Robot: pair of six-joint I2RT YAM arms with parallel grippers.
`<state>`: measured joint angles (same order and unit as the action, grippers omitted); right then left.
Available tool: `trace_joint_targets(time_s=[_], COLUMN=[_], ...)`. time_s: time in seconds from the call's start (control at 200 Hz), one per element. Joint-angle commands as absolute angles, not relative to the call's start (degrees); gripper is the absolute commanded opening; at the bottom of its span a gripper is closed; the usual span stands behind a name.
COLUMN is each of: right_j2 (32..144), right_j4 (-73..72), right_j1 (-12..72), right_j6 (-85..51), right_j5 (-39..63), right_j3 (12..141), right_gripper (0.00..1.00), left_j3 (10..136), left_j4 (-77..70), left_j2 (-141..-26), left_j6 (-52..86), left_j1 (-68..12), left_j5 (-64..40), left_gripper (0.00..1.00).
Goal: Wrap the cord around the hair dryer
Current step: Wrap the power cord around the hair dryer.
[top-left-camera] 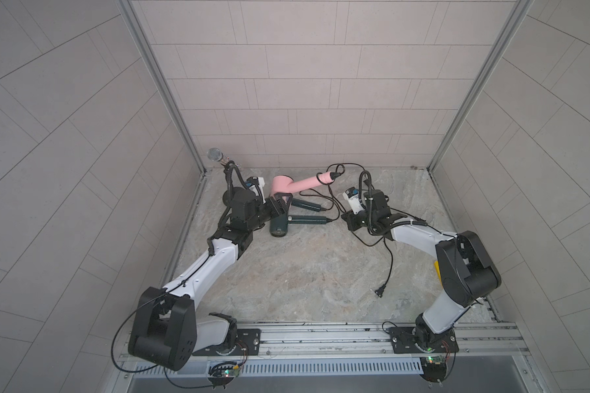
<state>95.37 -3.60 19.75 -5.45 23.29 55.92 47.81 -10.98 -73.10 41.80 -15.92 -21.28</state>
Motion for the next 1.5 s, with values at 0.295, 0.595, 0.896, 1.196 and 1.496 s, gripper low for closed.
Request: trace_joint_targets(time_s=[0.295, 0.595, 0.896, 1.196, 1.496], right_j2=[82.37, 82.88, 91.05, 92.45, 88.94], right_j4=[4.6, 8.81, 9.32, 8.6, 15.66], right_j1=[29.24, 32.78, 31.68, 33.62, 40.49], right_j6=[-7.19, -10.34, -11.15, -9.0, -3.46], right_j5=[18.74, 20.65, 18.33, 18.39, 20.21], right_j3=[53.67, 54.72, 57.31, 58.11, 57.07], right_gripper=[0.0, 0.0, 0.0, 0.0, 0.0], left_j3=[53.08, 55.03, 55.37, 56.28, 59.74], left_j4=[3.94, 4.6, 2.0, -0.49, 3.56], left_j2=[-74.65, -76.7, -75.68, -78.57, -83.94], left_j6=[32.84, 32.73, 39.33, 46.98, 44.95], left_j1=[-19.51, -22.65, -22.68, -22.28, -23.08], left_j5=[12.87, 16.13, 2.74, -1.69, 11.47], left_gripper=[0.0, 0.0, 0.0, 0.0, 0.0])
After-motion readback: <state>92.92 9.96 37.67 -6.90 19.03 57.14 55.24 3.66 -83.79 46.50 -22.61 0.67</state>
